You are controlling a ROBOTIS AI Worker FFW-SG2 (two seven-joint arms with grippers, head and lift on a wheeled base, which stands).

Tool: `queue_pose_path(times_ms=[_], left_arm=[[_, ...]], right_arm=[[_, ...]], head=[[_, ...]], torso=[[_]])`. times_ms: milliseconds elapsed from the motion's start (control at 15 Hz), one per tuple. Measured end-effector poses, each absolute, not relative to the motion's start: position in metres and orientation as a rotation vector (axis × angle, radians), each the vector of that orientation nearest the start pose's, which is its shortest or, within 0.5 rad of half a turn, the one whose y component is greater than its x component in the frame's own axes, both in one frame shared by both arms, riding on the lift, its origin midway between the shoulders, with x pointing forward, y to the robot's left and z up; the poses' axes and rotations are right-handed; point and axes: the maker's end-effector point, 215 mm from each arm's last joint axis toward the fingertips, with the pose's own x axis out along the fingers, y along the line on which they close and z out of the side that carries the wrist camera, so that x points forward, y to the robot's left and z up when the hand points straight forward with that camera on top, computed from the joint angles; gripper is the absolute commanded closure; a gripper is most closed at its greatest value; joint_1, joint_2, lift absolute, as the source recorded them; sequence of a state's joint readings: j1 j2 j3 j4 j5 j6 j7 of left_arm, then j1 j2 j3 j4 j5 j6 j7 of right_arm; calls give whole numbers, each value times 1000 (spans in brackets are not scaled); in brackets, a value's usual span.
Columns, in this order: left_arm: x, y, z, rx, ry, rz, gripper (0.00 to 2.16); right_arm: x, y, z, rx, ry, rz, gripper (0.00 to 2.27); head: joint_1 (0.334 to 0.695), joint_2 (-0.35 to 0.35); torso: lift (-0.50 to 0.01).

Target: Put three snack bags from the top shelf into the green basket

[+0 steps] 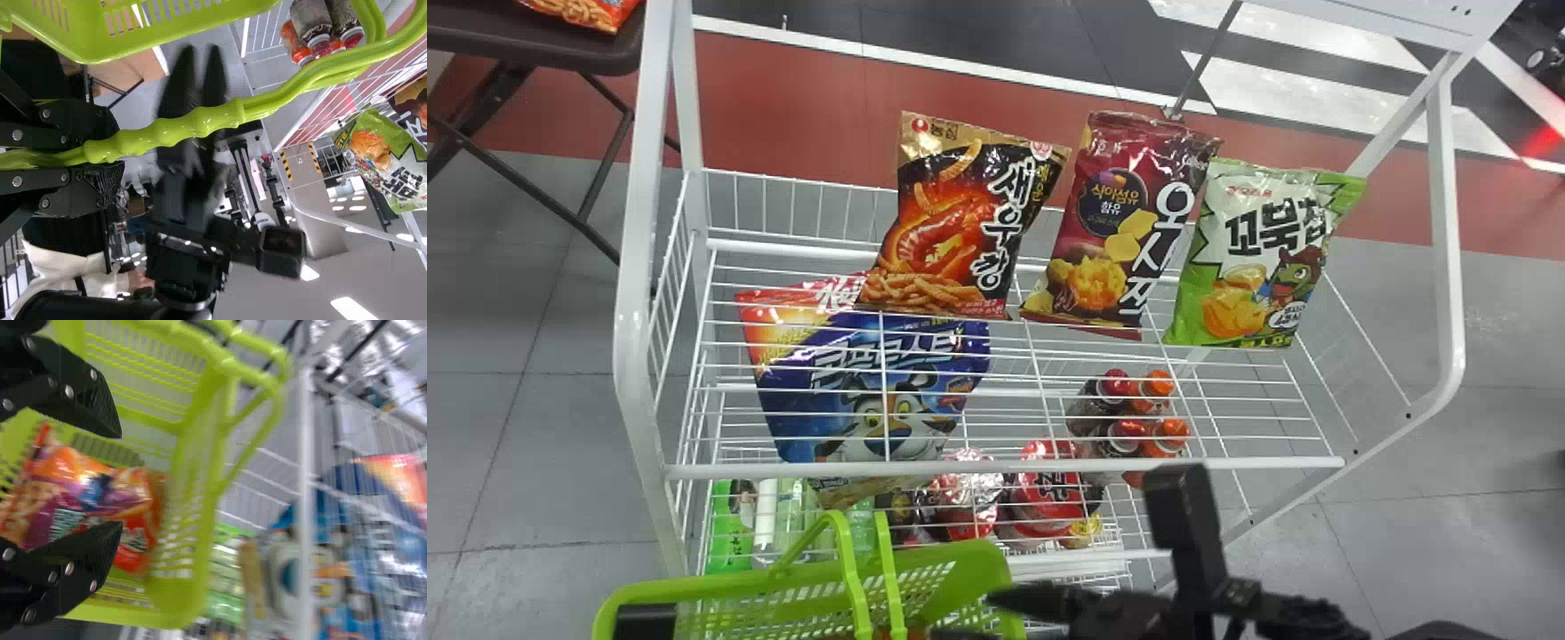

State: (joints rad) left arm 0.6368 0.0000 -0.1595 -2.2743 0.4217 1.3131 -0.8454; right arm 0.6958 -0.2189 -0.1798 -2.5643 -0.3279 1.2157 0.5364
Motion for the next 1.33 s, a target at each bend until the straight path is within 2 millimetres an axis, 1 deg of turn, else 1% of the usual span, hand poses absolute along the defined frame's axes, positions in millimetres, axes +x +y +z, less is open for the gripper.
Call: queue_pose_path(times_ms=[67, 133, 333, 400, 467, 533, 667, 867, 1000, 1200, 1267, 1333], left_arm=[[142, -70, -398, -881, 1050, -1172, 2142], [141, -70, -399, -882, 1052, -1171, 2142], [138, -73, -402, -869, 1062, -1169, 2142], [138, -74, -404, -859, 1067, -1168, 2142], [138, -75, -405, -852, 1071, -1166, 2142], [138, -75, -406, -848, 1074, -1165, 2142], [137, -75, -406, -846, 1083, -1166, 2142], [134, -75, -407, -843, 1105, -1172, 2142], [132, -75, -408, -843, 1111, -1174, 2142], [131, -74, -409, -846, 1116, -1175, 2142], [131, -74, -409, -846, 1116, -1175, 2142], [131, -74, -410, -845, 1116, -1174, 2142]], right_arm=[[274, -161, -408, 203, 811, 585, 63], [299, -167, -390, 171, 704, 552, 63], [374, -183, -331, 82, 328, 427, 49], [393, -188, -309, 36, 182, 360, 49], [404, -187, -297, 8, 90, 315, 49], [416, -183, -294, -11, 31, 277, 49], [440, -173, -303, -26, 7, 233, 53], [486, -163, -325, -28, 70, 205, 56], [515, -159, -330, -25, 99, 199, 63], [543, -160, -335, -22, 130, 194, 90], [548, -161, -338, -25, 139, 192, 383], [551, -160, -341, -26, 152, 200, 1629]], head=[[695, -350], [695, -350], [695, -350], [695, -350], [695, -350], [695, -350], [695, -350], [695, -350], [695, -350], [695, -350], [695, -350], [695, -350]], torso=[[-50], [-50], [-50], [-50], [-50], [-50], [-50], [-50], [-50], [-50], [-50], [-50]])
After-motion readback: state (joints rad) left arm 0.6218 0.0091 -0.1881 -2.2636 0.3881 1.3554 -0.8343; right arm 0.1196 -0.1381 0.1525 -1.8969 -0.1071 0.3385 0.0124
